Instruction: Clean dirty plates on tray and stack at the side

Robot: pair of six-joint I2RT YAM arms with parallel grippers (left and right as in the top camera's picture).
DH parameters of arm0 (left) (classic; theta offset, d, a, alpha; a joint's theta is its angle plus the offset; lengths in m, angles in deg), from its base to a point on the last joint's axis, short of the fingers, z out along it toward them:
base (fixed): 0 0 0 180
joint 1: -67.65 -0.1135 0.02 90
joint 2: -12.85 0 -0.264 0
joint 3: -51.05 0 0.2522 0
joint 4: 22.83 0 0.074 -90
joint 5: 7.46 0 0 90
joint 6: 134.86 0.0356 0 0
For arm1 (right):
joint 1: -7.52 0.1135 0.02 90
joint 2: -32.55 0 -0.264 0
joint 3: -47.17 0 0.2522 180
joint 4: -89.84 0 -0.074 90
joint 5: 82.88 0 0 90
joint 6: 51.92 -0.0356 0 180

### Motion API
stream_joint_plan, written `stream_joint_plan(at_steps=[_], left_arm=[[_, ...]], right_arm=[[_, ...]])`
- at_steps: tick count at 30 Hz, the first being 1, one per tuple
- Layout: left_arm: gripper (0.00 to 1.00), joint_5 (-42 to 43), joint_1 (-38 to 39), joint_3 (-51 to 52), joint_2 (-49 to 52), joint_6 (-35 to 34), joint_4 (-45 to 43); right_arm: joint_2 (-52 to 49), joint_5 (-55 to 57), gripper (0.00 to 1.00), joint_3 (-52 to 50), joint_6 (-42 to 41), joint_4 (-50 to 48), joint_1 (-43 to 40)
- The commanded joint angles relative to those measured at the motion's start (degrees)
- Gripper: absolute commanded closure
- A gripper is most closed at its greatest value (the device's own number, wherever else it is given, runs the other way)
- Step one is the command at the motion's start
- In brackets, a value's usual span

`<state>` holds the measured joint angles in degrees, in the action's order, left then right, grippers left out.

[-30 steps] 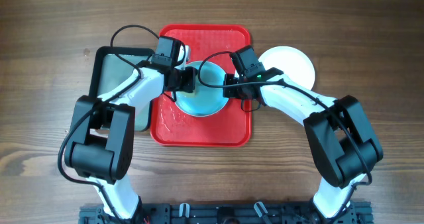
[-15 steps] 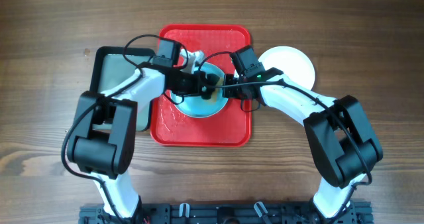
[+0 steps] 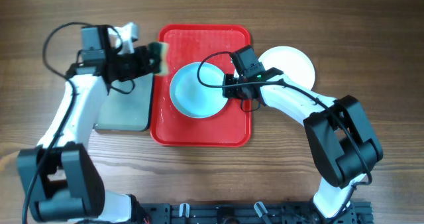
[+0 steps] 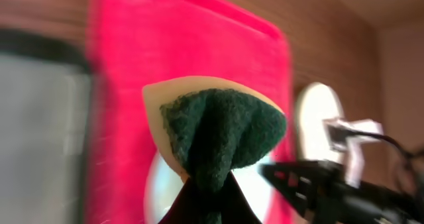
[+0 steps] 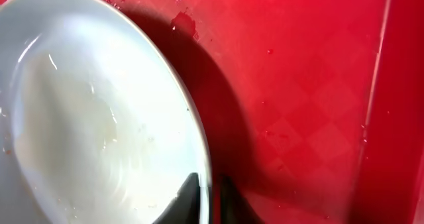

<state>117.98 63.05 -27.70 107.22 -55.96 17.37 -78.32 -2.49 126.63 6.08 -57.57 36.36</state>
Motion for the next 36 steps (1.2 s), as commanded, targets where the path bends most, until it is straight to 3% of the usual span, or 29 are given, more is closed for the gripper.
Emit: stream_joint_plan(at_steps=[1,4,10,13,15,17,28,36], left_arm=[[0.96,-18.7,-3.0,0.0,-2.8,-1.8,3.7],[0.96,-30.7,-3.9,0.0,-3.3,-1.9,6.9],[0.96,-48.9,-3.9,0.0,-3.3,-8.0,9.4],[0.96,-48.2,-3.9,0.0,-3.9,-10.7,8.9],[0.96,-45.7,-3.9,0.0,-5.9,-10.9,8.8],[0.96,-45.3,-3.9,0.0,-8.7,-11.5,8.7],[0.96,-45.3,-3.9,0.0,-32.5,-13.4,8.8],[0.96,-45.3,-3.9,0.0,-41.2,-13.4,14.4]], right_arm=[[1.6,-0.9,0.65,-0.6,0.5,-0.1,0.2],[1.6,-0.7,0.55,-0.6,0.3,-0.2,0.2],[-0.6,-0.7,0.57,-0.6,-3.2,-0.5,0.2],[-2.7,-0.8,0.68,-0.6,-5.0,-1.3,0.2],[-3.2,-1.2,0.84,-0.6,-5.7,-1.6,0.2],[-2.8,-1.2,0.93,-0.4,-5.5,-1.7,0.2],[-2.7,0.0,0.96,3.6,-2.4,-2.5,0.2],[-2.6,3.0,0.96,10.6,-0.5,-0.6,0.2]])
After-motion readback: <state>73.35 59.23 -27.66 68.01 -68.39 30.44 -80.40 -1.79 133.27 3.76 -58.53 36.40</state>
